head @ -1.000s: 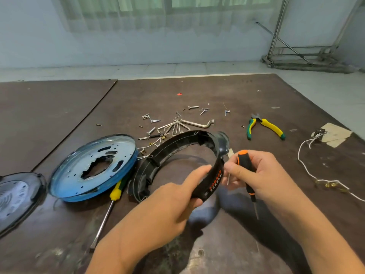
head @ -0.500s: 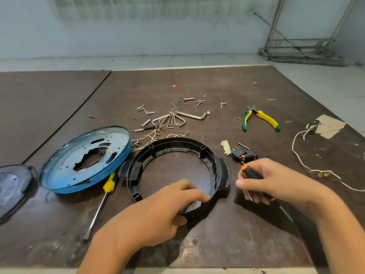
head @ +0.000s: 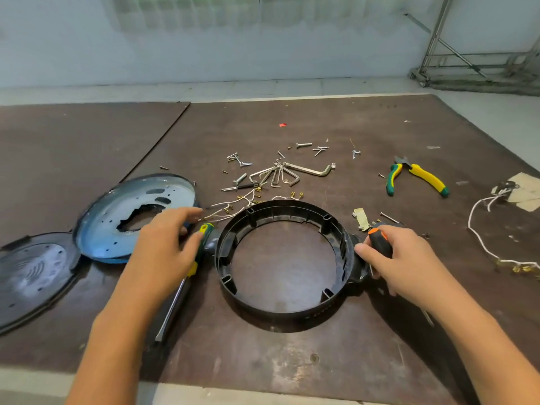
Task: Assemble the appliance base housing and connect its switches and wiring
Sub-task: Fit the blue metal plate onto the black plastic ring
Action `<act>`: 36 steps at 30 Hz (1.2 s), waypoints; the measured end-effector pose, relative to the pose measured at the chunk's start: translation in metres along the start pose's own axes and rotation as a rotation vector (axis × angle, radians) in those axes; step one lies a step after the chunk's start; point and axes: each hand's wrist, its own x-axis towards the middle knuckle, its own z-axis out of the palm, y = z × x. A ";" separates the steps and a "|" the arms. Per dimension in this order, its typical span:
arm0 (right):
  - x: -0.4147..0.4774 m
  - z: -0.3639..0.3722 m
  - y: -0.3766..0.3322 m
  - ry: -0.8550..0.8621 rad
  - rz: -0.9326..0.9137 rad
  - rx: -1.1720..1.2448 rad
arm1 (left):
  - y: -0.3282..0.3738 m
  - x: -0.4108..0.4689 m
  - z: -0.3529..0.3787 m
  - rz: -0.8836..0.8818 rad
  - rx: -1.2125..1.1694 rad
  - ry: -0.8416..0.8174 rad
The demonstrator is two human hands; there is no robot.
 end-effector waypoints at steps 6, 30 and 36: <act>0.000 0.001 -0.002 -0.022 0.016 -0.003 | -0.041 0.003 0.000 -0.274 0.333 0.069; 0.002 -0.001 -0.009 -0.060 0.051 0.033 | 0.001 0.000 0.012 0.029 0.145 0.180; 0.003 0.001 -0.008 -0.050 0.056 0.053 | 0.077 -0.016 0.027 0.311 0.090 0.088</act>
